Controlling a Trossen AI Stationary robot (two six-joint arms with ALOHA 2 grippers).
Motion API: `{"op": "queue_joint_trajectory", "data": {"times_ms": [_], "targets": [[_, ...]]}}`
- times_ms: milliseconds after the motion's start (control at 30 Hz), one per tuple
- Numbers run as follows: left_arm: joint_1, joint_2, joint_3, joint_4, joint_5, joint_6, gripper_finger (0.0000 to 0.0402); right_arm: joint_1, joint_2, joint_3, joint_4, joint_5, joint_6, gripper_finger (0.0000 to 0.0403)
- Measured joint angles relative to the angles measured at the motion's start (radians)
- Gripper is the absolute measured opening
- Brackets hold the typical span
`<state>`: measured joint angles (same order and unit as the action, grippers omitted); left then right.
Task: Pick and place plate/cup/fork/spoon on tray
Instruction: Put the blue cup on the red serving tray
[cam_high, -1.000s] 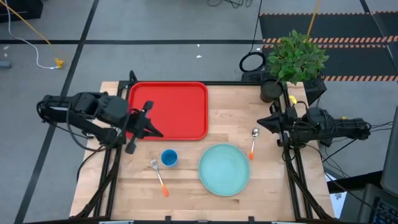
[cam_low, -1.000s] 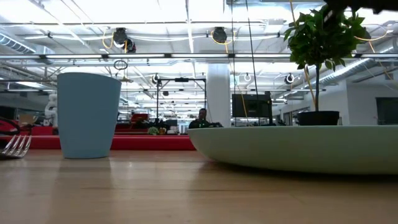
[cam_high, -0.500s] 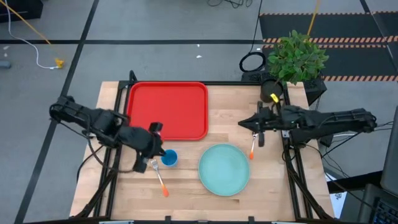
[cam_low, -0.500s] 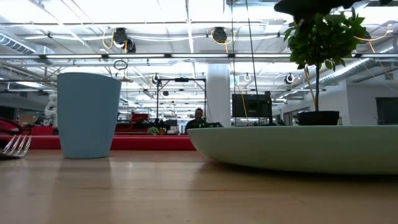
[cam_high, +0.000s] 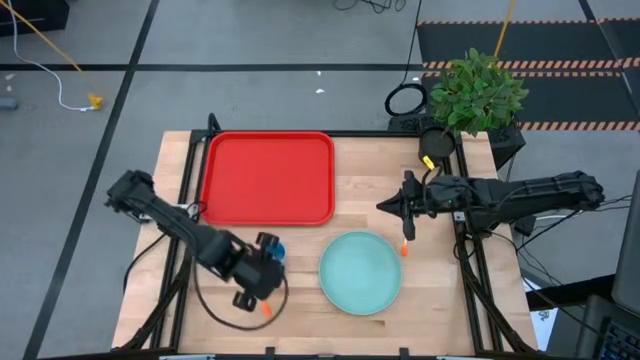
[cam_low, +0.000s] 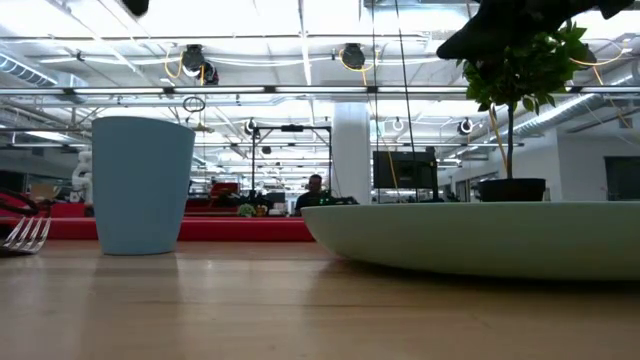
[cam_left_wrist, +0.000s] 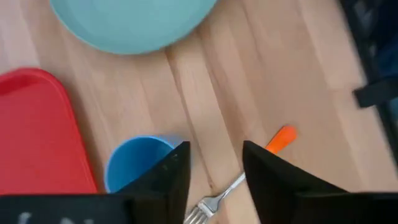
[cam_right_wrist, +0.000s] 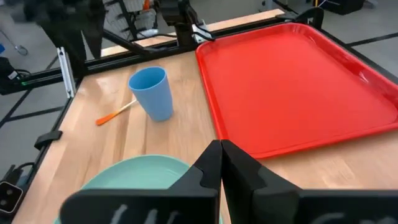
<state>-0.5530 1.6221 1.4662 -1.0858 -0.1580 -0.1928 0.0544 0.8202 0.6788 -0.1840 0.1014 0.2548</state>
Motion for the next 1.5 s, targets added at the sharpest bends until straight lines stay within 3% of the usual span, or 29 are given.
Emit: {"op": "queue_joint_trajectory", "data": {"times_ms": [233, 433, 933, 1167, 1500], "targets": [[-0.005, 0.112, 0.000, -0.165, -0.077, -0.084, 0.0210, 0.003, 0.011, 0.000, -0.016, 0.000, 0.022, 0.0000], [-0.002, 0.160, -0.001, -0.193, -0.075, -0.089, 0.0214, 0.034, 0.022, 0.000, -0.013, 0.001, 0.022, 0.0000], [0.003, 0.165, -0.104, -0.136, -0.079, -0.018, 0.0101, 0.079, 0.023, 0.001, 0.022, 0.002, 0.018, 0.0000], [0.015, 0.165, -0.128, -0.134, -0.079, 0.015, 0.0017, 0.079, 0.023, 0.001, 0.031, 0.003, 0.000, 0.0000], [0.080, 0.050, -0.119, -0.149, -0.079, 0.081, 0.0010, 0.079, 0.023, 0.001, 0.046, 0.003, -0.013, 0.0000]]}}
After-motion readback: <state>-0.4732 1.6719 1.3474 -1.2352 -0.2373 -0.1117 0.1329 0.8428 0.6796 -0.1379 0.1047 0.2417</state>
